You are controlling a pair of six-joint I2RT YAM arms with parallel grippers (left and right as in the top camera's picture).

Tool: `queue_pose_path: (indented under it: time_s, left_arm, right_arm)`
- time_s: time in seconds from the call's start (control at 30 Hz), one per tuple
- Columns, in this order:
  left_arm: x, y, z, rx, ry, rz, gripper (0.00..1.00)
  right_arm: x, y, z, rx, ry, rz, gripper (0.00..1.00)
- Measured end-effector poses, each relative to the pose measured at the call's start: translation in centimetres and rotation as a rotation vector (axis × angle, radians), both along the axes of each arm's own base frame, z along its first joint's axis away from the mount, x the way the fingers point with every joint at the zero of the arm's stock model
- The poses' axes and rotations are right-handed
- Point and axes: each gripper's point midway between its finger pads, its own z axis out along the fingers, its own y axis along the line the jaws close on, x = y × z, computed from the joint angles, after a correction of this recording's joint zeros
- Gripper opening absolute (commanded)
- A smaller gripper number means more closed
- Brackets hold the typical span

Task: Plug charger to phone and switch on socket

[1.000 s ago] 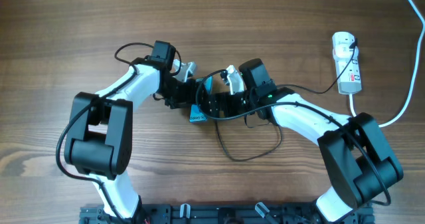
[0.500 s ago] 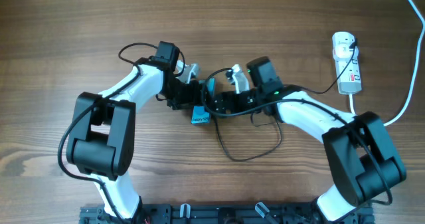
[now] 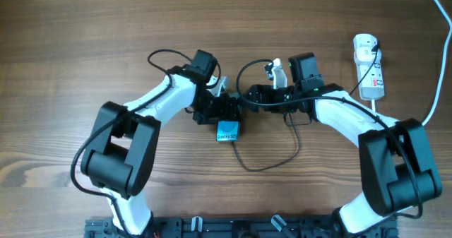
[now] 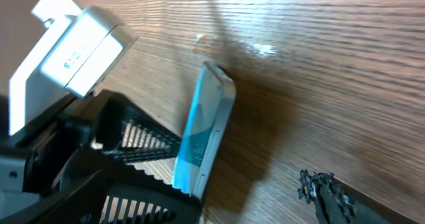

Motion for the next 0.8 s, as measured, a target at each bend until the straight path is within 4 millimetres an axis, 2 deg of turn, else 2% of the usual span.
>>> queue_pose_path:
  time_s: [0.27,0.47,0.67,0.8]
  left_arm:
    - [-0.2,-0.3,-0.4,0.122,-0.059,-0.007,0.7]
    - [-0.8,-0.8,-0.1,0.078,-0.073,-0.102,0.71]
    - [-1.7,-1.8,0.1,-0.001,-0.066,-0.186,0.71]
    - [-2.0,-2.0,0.1,-0.023,-0.069,-0.215,0.7]
  right_arm:
    - [0.4,-0.9,-0.5,-0.035,-0.001,-0.031,1.0]
    - [0.2,-0.6,-0.5,-0.021,0.048,-0.065,1.0]
    - [-0.1,-0.3,-0.5,-0.003,0.131,-0.123,0.81]
    - [-0.3,-0.6,-0.8,-0.008,0.188,-0.168,0.74]
